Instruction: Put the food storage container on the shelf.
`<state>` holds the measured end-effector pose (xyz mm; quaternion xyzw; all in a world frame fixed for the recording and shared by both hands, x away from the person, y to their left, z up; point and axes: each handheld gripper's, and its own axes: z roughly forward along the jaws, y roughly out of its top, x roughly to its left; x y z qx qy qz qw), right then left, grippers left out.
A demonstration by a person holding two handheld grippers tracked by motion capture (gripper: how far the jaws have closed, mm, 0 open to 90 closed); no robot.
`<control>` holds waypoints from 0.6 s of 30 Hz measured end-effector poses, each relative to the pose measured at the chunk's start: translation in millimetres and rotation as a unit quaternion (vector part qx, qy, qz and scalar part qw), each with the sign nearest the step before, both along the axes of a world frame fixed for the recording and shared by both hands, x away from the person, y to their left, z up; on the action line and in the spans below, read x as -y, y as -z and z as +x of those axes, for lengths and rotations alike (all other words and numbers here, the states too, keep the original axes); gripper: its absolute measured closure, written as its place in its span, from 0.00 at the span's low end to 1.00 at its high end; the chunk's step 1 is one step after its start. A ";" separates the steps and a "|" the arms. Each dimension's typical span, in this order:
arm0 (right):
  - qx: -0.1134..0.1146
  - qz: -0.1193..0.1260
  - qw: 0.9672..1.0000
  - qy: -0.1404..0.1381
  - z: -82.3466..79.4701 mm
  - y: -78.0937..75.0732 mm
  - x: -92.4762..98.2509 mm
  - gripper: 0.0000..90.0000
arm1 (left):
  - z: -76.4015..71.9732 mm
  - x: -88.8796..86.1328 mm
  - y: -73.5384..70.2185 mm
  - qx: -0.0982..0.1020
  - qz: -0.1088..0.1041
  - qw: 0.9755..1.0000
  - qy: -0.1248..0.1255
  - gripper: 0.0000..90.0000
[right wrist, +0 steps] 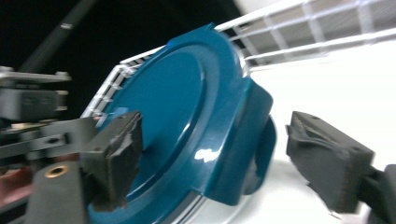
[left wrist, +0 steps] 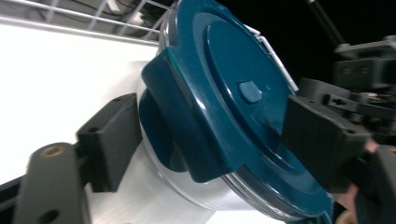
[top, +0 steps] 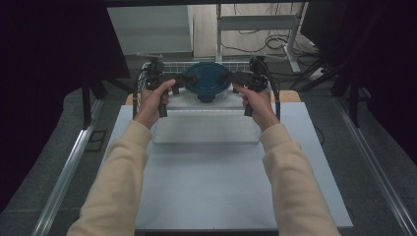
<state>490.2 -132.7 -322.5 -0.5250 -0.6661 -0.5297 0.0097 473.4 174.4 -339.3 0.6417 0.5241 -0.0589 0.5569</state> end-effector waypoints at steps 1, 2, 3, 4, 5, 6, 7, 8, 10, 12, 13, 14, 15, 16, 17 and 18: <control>0.011 -0.013 1.000 -0.001 -3.5 -3.7 0.7 0.15 | -1.6 -0.5 -1.4 0.005 0.008 1.000 -0.004 0.19; 0.015 -0.019 1.000 -0.003 -6.1 -6.0 1.5 0.14 | -8.0 -1.9 -6.6 0.024 0.029 0.999 -0.013 0.20; 0.015 -0.019 1.000 -0.003 -6.1 -6.0 1.5 0.14 | -8.0 -1.9 -6.6 0.024 0.029 0.999 -0.013 0.20; 0.028 -0.038 0.999 -0.007 -11.7 -10.5 4.5 0.14 | -16.2 -3.8 -12.8 0.049 0.043 0.998 -0.016 0.21; 0.028 -0.038 0.999 -0.007 -11.7 -10.5 4.5 0.14 | -16.2 -3.8 -12.8 0.049 0.043 0.998 -0.016 0.21; 0.038 -0.046 0.998 -0.008 -15.7 -13.5 8.2 0.15 | -24.0 -5.5 -18.2 0.066 0.044 0.997 -0.008 0.21; 0.038 -0.046 0.998 -0.008 -15.7 -13.5 8.2 0.15 | -24.0 -5.5 -18.2 0.066 0.044 0.997 -0.008 0.21; 0.046 -0.043 0.998 -0.019 -20.1 -15.7 12.5 0.16 | -32.4 -6.1 -22.5 0.078 0.050 0.996 -0.007 0.21; 0.056 -0.051 0.997 -0.028 -25.5 -17.7 14.9 0.16 | -38.0 -6.2 -24.4 0.082 0.052 0.995 -0.004 0.22; 0.067 -0.057 0.996 -0.035 -32.6 -20.0 16.9 0.16 | -43.2 -7.1 -25.4 0.086 0.056 0.995 -0.003 0.22; 0.067 -0.057 0.996 -0.035 -32.6 -20.0 16.9 0.16 | -43.2 -7.1 -25.4 0.086 0.056 0.995 -0.003 0.22; 0.073 -0.061 0.995 -0.036 -38.2 -22.3 18.1 0.16 | -47.9 -8.7 -25.8 0.091 0.058 0.994 -0.001 0.22; 0.073 -0.061 0.995 -0.036 -38.2 -22.3 18.1 0.16 | -47.9 -8.7 -25.8 0.091 0.058 0.994 -0.001 0.23; 0.082 -0.062 0.994 -0.041 -44.6 -24.9 20.1 0.16 | -54.3 -9.8 -27.0 0.101 0.062 0.993 -0.002 0.24; 0.082 -0.062 0.994 -0.041 -44.6 -24.9 20.1 0.16 | -54.3 -9.8 -27.0 0.101 0.062 0.993 -0.002 0.24; 0.085 -0.062 0.994 -0.043 -48.2 -26.2 21.5 0.16 | -58.1 -9.8 -27.9 0.107 0.068 0.992 0.000 0.24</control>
